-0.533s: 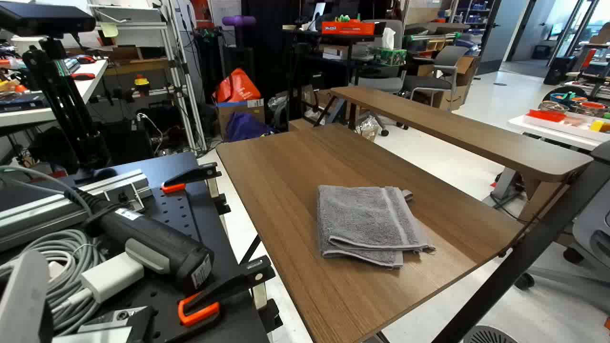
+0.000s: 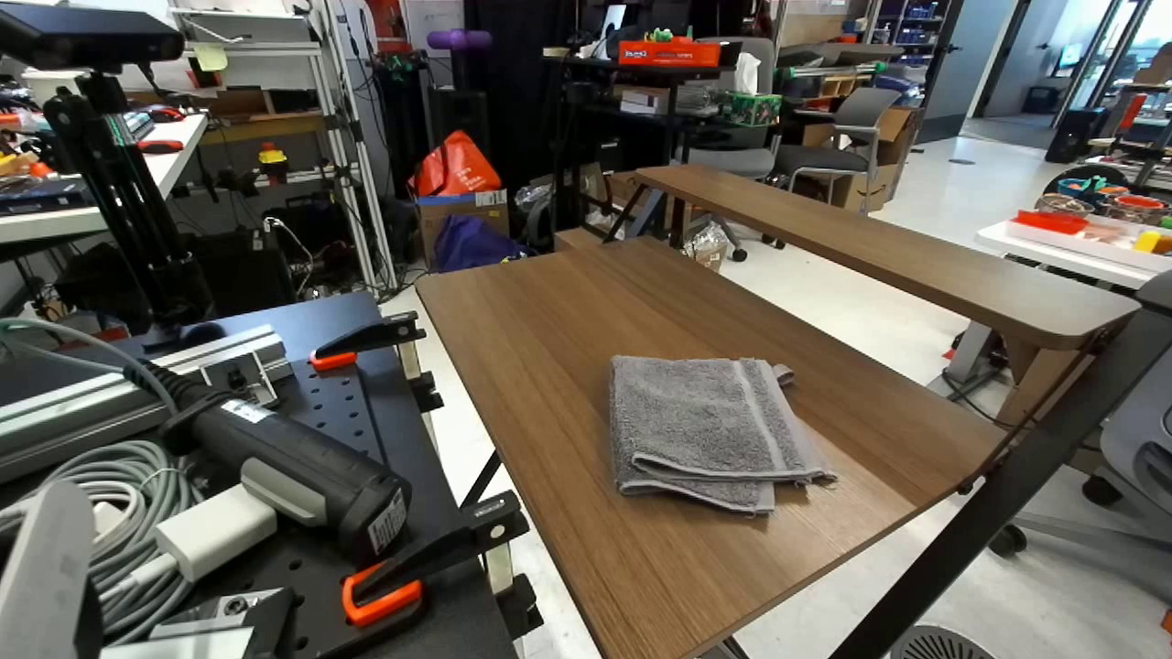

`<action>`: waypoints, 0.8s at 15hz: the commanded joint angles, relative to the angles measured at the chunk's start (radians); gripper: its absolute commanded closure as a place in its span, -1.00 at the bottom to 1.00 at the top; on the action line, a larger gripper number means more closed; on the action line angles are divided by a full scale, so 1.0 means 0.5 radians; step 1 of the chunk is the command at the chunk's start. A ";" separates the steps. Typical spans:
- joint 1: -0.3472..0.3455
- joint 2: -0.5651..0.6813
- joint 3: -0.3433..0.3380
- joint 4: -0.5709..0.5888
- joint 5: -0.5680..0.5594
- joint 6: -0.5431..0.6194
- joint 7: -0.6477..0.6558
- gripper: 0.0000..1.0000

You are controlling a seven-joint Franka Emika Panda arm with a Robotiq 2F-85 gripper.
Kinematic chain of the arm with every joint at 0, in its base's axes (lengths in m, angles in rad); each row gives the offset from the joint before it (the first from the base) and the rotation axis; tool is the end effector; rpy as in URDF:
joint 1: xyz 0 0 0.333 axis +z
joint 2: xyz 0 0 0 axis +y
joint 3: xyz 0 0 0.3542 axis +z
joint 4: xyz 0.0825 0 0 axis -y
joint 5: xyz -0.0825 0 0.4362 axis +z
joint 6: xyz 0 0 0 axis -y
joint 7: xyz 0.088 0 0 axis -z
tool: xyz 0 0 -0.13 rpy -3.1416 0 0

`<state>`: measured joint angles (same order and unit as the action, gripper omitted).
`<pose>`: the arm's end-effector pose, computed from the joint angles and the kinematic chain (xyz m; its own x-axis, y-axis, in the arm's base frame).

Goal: Move the grey towel to the left

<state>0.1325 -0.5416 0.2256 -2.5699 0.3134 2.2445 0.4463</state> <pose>0.4003 0.1649 0.4470 0.9525 -0.2850 0.1075 -0.2546 -0.9386 -0.2327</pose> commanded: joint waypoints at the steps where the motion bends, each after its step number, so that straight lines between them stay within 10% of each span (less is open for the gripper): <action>1: -0.148 0.153 0.024 -0.031 -0.159 0.213 0.098 -1.00; 12: -0.655 0.876 -0.254 -0.007 -0.724 0.658 0.608 -1.00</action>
<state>-0.1750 -0.2030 0.1551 -2.6042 0.0018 2.5150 0.6862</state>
